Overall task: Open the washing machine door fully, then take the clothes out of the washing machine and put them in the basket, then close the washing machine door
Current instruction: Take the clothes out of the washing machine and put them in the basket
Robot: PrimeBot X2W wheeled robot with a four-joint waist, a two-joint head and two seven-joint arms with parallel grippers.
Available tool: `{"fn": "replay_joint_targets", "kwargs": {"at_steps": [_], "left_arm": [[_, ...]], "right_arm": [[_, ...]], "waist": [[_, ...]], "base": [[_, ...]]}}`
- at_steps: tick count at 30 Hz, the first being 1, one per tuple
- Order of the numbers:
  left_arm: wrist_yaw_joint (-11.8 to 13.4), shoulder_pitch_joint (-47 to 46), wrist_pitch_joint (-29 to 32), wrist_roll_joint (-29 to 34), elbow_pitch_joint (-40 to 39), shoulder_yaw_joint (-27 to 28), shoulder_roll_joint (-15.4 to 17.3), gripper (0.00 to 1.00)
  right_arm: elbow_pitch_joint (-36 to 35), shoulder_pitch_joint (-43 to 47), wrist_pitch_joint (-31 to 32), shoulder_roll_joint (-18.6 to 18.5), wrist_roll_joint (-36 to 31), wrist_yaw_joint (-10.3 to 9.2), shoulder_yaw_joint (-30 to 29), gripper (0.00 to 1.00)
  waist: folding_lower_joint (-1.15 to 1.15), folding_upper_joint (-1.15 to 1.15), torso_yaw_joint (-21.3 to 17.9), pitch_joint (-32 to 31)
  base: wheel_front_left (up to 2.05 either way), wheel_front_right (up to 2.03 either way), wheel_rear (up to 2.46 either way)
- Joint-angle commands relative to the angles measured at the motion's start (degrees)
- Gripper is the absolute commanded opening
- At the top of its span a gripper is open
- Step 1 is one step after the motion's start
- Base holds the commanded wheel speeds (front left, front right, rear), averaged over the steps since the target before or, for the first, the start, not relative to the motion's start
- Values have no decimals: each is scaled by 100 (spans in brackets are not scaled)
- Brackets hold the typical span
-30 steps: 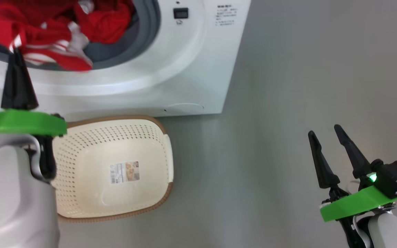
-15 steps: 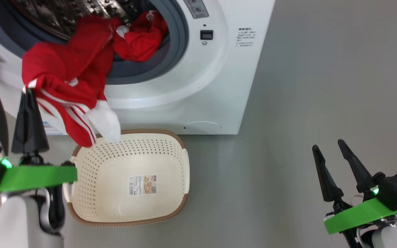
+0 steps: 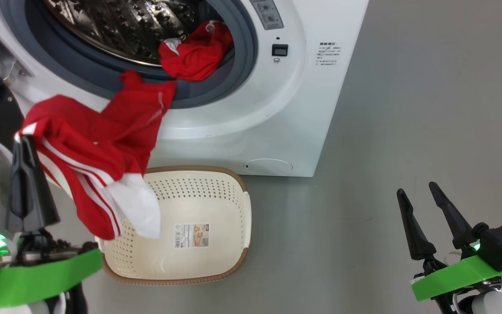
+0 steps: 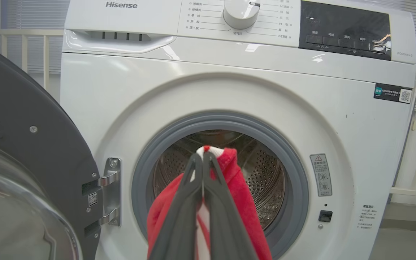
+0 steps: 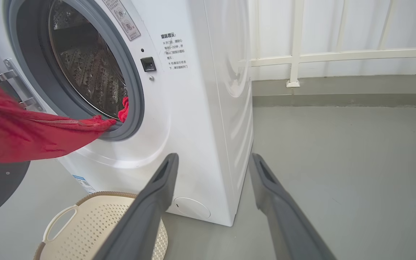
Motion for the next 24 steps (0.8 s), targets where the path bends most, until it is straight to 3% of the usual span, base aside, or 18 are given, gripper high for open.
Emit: {"fn": "replay_joint_targets", "kwargs": {"at_steps": [1, 13, 24], "left_arm": [[72, 51, -28, -9, -243, 90, 115, 0], [80, 99, -28, -273, 1032, -510, 114, 0], [-204, -939, -28, -45, 3881, -487, 114, 0]], "right_arm": [[-144, 45, -68, -78, 35, 9, 99, 100], [-160, -91, -68, -62, 50, 9, 197, 100], [-210, -297, -68, 28, 47, 9, 224, 100]], "waist": [[0, 0, 19, 6], [0, 0, -153, 213], [0, 0, -461, 699]], "base": [[0, 0, 0], [0, 0, 0], [0, 0, 0]]}}
